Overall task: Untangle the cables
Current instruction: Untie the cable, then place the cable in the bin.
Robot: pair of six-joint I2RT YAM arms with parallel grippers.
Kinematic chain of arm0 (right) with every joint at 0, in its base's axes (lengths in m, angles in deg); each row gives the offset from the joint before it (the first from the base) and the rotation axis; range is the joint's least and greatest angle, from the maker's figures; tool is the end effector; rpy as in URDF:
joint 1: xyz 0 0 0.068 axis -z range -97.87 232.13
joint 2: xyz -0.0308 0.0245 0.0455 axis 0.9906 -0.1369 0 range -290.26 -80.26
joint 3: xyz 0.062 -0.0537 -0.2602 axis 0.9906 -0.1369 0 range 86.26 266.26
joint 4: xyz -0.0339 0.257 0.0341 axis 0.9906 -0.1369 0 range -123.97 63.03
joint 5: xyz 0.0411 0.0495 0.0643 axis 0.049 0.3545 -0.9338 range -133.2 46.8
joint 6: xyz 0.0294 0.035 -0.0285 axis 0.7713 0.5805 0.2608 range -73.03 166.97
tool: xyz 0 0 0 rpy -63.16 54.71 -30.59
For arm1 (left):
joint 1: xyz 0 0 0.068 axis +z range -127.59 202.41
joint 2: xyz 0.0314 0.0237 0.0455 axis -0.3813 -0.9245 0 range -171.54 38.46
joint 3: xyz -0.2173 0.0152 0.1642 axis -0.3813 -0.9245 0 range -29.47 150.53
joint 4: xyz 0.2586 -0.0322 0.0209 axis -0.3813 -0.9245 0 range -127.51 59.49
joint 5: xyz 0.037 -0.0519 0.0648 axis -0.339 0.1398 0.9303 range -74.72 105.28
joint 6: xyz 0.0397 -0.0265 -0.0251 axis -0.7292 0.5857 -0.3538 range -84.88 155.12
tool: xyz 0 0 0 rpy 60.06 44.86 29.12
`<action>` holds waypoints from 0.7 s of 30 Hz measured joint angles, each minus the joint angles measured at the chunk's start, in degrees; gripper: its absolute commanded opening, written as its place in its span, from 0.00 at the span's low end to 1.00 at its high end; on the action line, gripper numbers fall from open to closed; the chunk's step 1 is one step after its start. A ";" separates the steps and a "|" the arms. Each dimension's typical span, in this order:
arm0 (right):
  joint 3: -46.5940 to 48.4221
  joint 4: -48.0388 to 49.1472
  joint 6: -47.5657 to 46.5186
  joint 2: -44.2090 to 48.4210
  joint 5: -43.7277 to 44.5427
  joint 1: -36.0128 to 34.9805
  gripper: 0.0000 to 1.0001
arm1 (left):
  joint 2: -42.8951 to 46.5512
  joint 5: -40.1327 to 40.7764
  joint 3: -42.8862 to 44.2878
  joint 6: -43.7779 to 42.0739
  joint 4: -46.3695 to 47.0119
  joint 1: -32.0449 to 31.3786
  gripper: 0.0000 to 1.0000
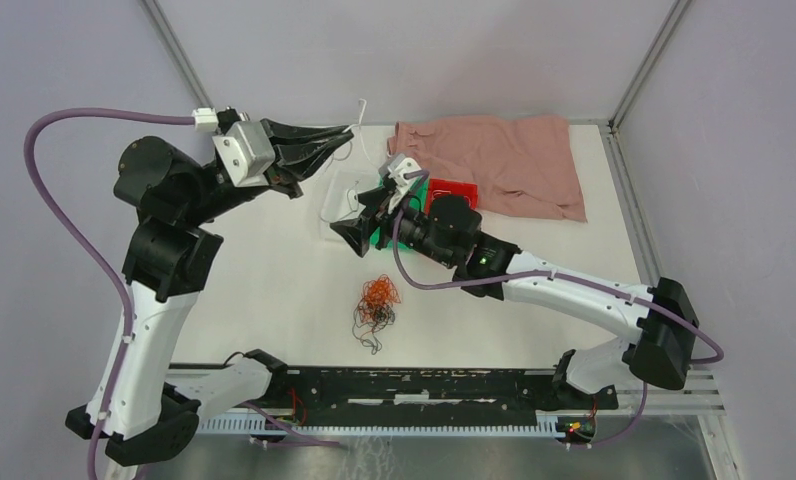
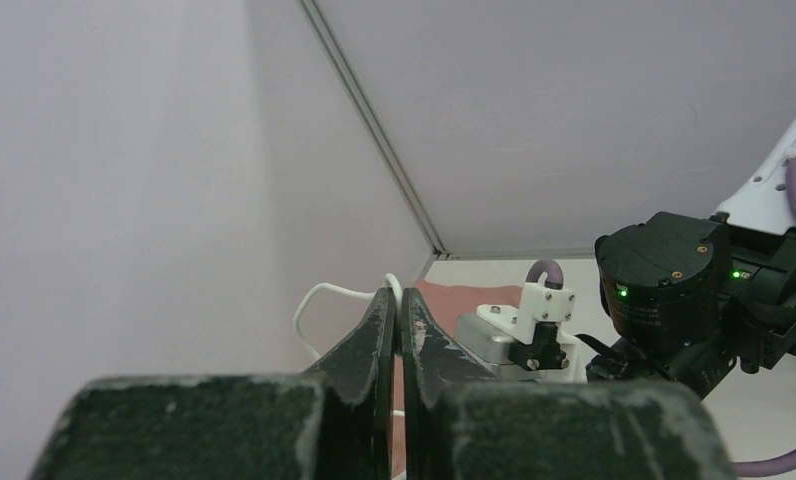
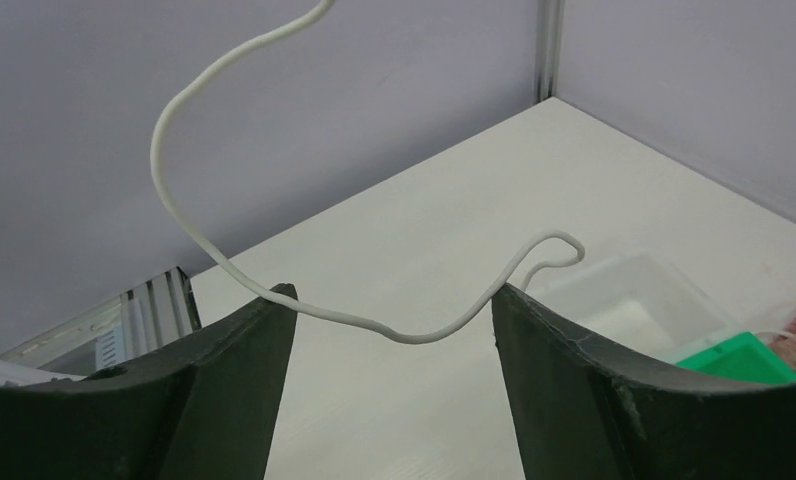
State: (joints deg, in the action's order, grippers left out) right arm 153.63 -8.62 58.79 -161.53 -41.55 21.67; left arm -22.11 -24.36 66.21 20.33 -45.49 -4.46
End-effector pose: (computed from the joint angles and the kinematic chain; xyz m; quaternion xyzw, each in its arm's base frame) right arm 0.1693 0.2966 0.3824 -0.2700 0.6231 0.4249 0.5985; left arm 0.1249 -0.0887 0.5682 0.4513 0.4047 -0.2742 0.7465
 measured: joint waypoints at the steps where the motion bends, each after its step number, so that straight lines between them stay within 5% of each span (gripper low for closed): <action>1: 0.00 0.09 0.44 -0.13 -0.24 0.00 0.78 | 0.28 0.02 -0.55 0.04 0.09 0.00 0.03; 17: -2.16 12.33 12.28 -1.33 -4.26 0.26 0.77 | 1.25 0.09 -10.32 10.78 1.90 0.00 0.03; 21: -2.16 13.94 14.21 -2.56 -3.23 0.26 0.69 | 1.36 0.11 -10.84 13.14 2.80 0.00 0.03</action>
State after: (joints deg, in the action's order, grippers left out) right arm 151.47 5.33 72.99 -164.09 -44.79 21.93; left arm -20.76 -24.25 55.37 33.47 -42.70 -4.46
